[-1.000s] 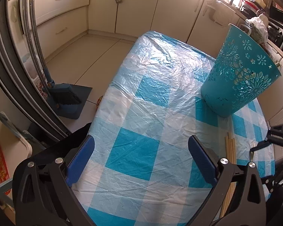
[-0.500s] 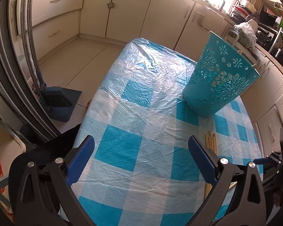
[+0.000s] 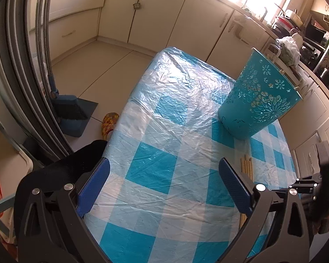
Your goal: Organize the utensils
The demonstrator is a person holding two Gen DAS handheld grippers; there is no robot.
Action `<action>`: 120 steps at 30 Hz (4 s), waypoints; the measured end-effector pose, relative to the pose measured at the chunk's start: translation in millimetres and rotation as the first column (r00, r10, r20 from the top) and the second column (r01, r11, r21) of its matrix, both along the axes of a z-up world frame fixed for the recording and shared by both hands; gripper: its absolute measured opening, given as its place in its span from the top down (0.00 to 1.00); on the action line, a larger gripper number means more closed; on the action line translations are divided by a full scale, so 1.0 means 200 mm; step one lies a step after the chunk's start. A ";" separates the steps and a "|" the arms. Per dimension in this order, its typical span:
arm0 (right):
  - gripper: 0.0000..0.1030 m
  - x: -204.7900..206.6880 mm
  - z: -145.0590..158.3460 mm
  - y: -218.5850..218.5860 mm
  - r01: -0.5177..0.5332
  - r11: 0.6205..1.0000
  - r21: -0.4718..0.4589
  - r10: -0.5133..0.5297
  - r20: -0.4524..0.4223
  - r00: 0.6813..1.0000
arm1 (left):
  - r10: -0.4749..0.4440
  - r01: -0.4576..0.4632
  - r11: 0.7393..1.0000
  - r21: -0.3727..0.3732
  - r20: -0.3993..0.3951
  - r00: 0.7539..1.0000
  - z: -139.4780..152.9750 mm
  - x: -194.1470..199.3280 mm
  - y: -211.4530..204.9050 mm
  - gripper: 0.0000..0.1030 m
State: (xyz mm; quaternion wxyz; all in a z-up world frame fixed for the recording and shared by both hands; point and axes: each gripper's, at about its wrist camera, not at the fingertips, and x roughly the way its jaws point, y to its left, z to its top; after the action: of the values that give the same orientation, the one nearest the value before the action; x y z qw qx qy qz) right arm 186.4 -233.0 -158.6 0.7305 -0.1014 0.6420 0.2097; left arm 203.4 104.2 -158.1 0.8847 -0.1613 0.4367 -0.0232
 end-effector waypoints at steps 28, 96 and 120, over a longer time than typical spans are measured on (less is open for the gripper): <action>0.95 -0.14 -0.01 -0.10 0.390 0.887 0.248 -0.447 0.249 0.859 | -0.324 0.345 0.910 0.231 -0.124 0.938 -0.16 0.15 -0.68 0.16; 0.96 -0.07 -0.16 -0.07 0.358 0.764 0.537 -0.518 0.179 0.837 | -0.437 0.446 0.895 0.028 0.265 0.860 0.50 0.01 -0.47 0.95; 0.96 -0.07 -0.18 -0.10 0.361 0.723 0.589 -0.535 0.147 0.832 | -0.127 0.169 0.986 -0.007 0.636 0.761 1.00 0.70 -0.67 0.95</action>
State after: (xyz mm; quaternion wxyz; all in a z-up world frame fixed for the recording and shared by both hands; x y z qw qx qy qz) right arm 172.0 -253.3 -194.3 0.8479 0.2364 0.4402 0.1773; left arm 343.5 -30.5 41.5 0.9697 -0.1372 0.1238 -0.1597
